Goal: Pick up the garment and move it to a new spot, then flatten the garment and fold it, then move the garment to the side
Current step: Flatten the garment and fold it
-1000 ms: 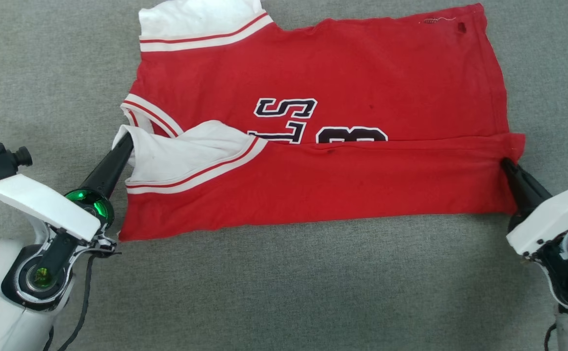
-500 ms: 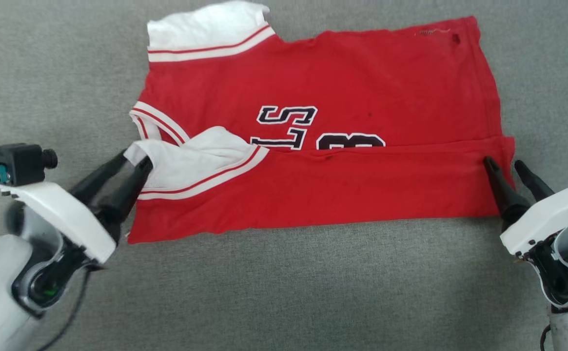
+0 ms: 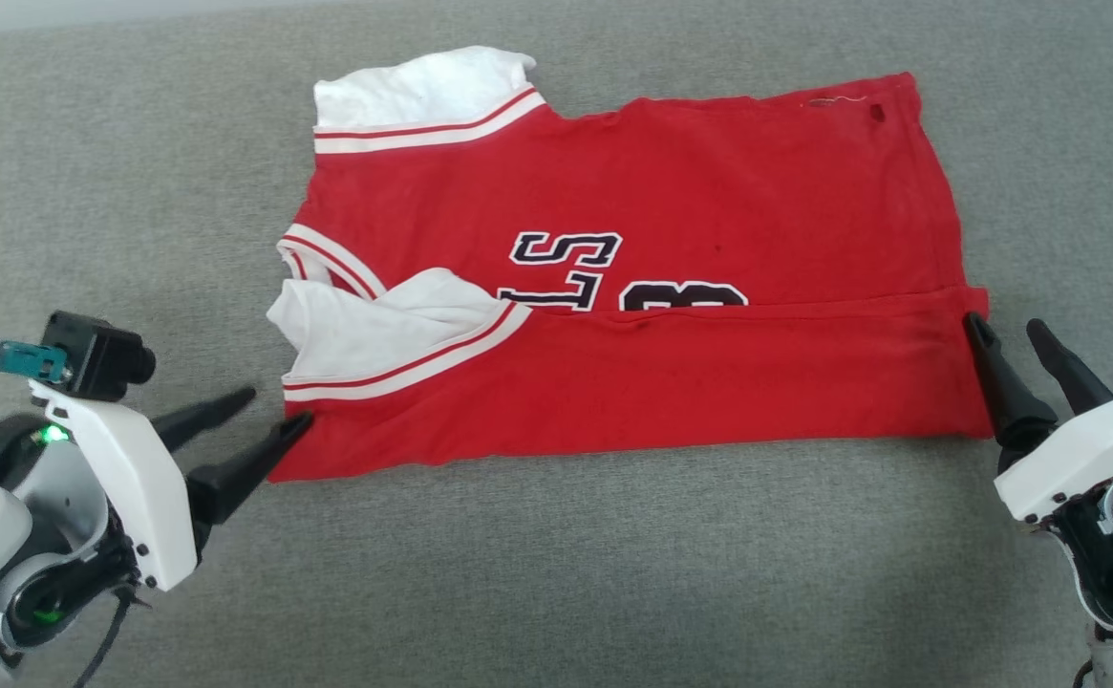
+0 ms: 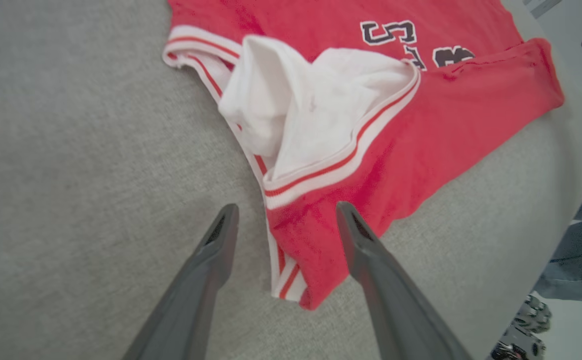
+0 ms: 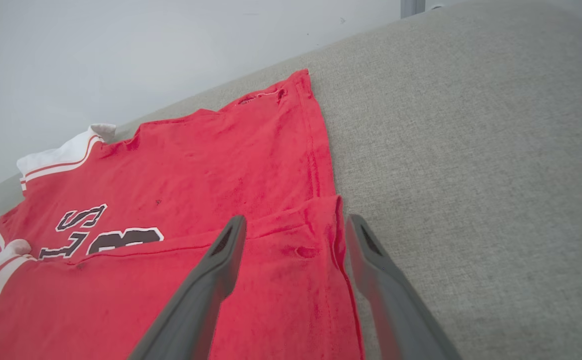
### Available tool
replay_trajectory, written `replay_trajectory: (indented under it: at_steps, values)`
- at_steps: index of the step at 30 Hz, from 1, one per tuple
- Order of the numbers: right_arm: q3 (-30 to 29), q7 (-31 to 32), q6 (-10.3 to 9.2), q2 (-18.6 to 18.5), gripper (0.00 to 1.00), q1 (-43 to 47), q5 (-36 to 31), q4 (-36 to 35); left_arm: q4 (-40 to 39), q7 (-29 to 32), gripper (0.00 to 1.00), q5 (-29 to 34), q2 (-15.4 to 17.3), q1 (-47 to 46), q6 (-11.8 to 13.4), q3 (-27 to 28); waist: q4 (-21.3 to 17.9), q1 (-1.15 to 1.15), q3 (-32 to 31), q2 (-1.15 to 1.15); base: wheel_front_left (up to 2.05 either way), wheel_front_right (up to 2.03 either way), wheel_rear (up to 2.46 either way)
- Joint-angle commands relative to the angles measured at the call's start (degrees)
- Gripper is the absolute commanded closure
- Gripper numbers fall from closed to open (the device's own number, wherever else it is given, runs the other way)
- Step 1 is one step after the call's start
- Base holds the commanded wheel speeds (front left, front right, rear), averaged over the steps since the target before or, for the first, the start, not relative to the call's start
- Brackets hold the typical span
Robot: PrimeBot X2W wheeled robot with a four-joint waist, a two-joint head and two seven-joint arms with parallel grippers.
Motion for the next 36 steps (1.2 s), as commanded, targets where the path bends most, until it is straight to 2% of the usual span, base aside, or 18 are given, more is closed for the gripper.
replay_trajectory:
  at_steps: [1,9,15,16,17,23,31,36]
  values:
    - [0.2,-0.1,-0.02,0.5,0.00,0.7,-0.6,-0.5,0.6,1.6,0.00,-1.3,0.0,0.8,0.1,-0.3,-0.7,0.00,0.2,0.00,0.00,0.00,0.00]
    - [0.2,-0.9,-0.02,2.0,0.00,1.1,-0.8,-1.5,5.4,9.2,0.00,-5.2,-1.9,1.8,0.4,-3.5,-3.2,0.00,1.0,0.00,0.00,0.00,0.00]
    - [0.9,-1.2,-0.02,2.5,0.00,1.0,-1.0,-0.9,11.6,14.7,0.02,-7.9,-6.5,1.3,0.4,-5.8,-4.8,0.00,1.6,0.00,0.00,0.00,0.00]
    - [1.0,-1.1,-0.02,2.4,0.00,0.8,-1.2,-0.9,11.9,14.9,0.60,-8.1,-7.1,1.1,0.4,-5.9,-5.1,0.00,1.7,0.00,0.00,0.00,0.00]
    - [1.3,-0.9,-0.02,2.0,0.00,0.5,-1.3,-1.0,12.0,14.9,1.00,-8.0,-7.6,0.8,0.4,-6.0,-5.3,0.00,1.7,0.00,0.00,0.00,0.00]
    - [2.9,2.2,-0.02,-0.7,0.00,-0.7,-3.1,-1.5,10.1,14.0,1.00,-8.0,-8.0,0.2,0.2,-6.8,-5.4,0.00,1.9,0.00,0.00,0.00,0.00]
    - [7.8,13.9,-0.01,-7.0,0.00,-1.9,-6.5,-0.9,8.9,11.2,1.00,-7.2,-8.5,-1.7,0.2,-7.6,-3.1,0.00,2.3,0.00,0.00,0.00,0.00]
    - [9.2,19.1,-0.02,-7.8,0.00,-3.5,-5.9,2.2,8.5,9.2,1.00,-7.1,-9.3,-2.5,0.2,-8.6,-1.5,0.00,3.0,0.00,0.00,0.00,0.00]
